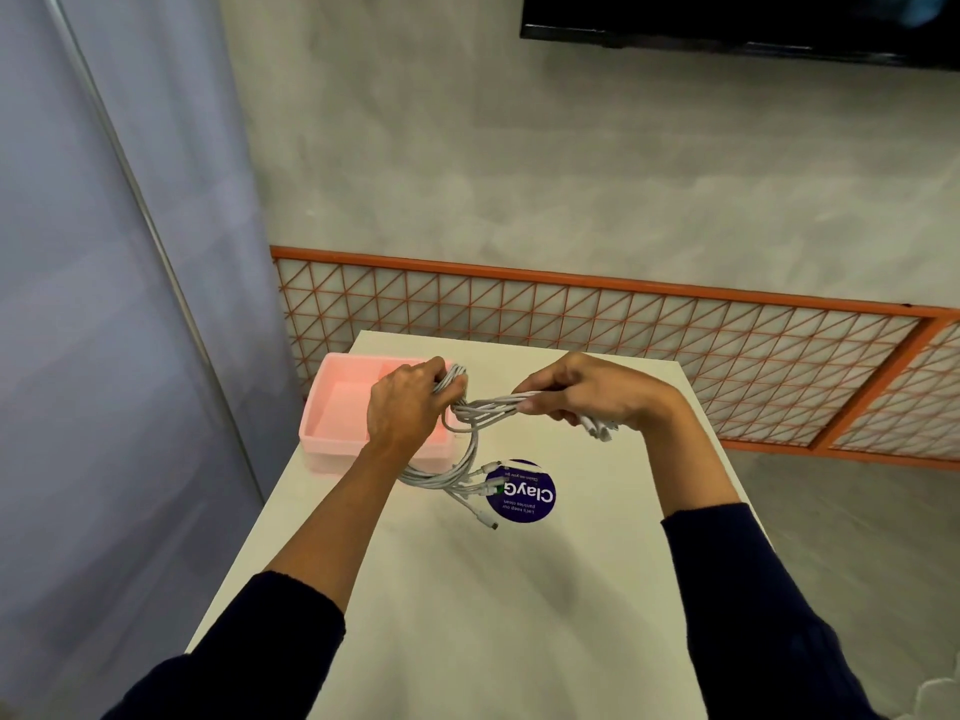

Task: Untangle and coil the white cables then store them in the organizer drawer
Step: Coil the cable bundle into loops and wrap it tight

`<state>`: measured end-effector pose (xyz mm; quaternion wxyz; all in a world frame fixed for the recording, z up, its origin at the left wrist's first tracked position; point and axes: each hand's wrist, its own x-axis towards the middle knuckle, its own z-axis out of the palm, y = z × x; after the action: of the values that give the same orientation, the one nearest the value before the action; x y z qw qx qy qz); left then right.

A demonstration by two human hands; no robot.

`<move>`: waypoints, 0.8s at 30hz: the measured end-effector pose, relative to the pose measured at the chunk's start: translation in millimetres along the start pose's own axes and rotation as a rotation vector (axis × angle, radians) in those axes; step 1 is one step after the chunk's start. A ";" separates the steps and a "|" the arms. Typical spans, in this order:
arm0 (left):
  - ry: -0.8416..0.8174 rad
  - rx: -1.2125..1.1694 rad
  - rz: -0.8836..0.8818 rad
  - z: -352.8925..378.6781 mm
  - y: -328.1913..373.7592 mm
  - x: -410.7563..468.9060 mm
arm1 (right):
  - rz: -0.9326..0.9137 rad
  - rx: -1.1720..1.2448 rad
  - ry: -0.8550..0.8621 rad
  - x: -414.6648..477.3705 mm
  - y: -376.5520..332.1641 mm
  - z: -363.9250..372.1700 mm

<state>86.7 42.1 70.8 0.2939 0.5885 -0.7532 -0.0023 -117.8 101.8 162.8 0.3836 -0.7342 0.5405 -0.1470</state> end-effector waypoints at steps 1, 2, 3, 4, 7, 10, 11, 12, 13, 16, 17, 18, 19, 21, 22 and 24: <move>0.008 -0.024 -0.004 0.6 -1.0 0.1 | -0.006 0.017 0.007 -3.0 2.0 -4.1; 0.016 -0.040 -0.004 1.1 -1.5 0.5 | -0.018 0.033 0.014 -5.7 3.5 -7.5; 0.018 -0.051 -0.006 2.2 -2.3 0.9 | -0.029 0.044 0.020 -7.9 4.8 -10.4; 0.019 -0.061 -0.012 2.9 -3.0 1.1 | -0.038 0.047 0.023 -10.3 5.4 -13.4; 0.037 -0.090 -0.015 4.4 -8.9 -0.7 | -0.039 0.052 0.018 -17.2 6.3 -21.3; 0.069 -0.087 0.007 3.5 -15.4 -2.1 | 0.040 0.101 0.015 -21.3 11.7 -25.4; 0.078 -0.084 0.007 2.4 -16.3 -1.6 | 0.084 0.118 0.016 -21.6 14.7 -25.6; 0.093 -0.084 0.009 0.5 -16.3 -0.3 | 0.129 0.132 0.021 -21.7 18.0 -25.4; 0.109 -0.085 0.013 -1.9 -16.1 2.2 | 0.167 0.139 0.032 -21.8 21.8 -25.7; 0.141 -0.114 0.039 -11.1 -13.3 10.8 | 0.219 0.098 0.059 -22.7 34.5 -28.7; 0.152 -0.120 0.042 -14.8 -11.2 13.1 | 0.229 0.058 0.058 -22.2 39.9 -29.1; 0.170 -0.112 0.057 -17.3 -8.7 15.2 | 0.243 0.009 0.055 -21.4 45.6 -28.6; 0.189 -0.084 0.076 -18.4 -6.2 16.6 | 0.263 -0.033 0.051 -20.0 51.4 -26.8; 0.201 -0.016 0.115 -20.9 1.8 18.5 | 0.305 -0.053 0.041 -15.3 61.4 -20.0; 0.180 0.024 0.122 -22.1 6.4 19.6 | 0.322 -0.048 0.024 -12.7 65.7 -15.1; 0.133 0.105 0.114 -24.5 15.1 21.9 | 0.353 -0.067 -0.053 -9.0 69.7 -4.5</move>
<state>81.3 35.7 105.9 0.3115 0.5580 -0.7635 0.0931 -171.5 99.8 117.2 0.3930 -0.6439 0.6553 -0.0398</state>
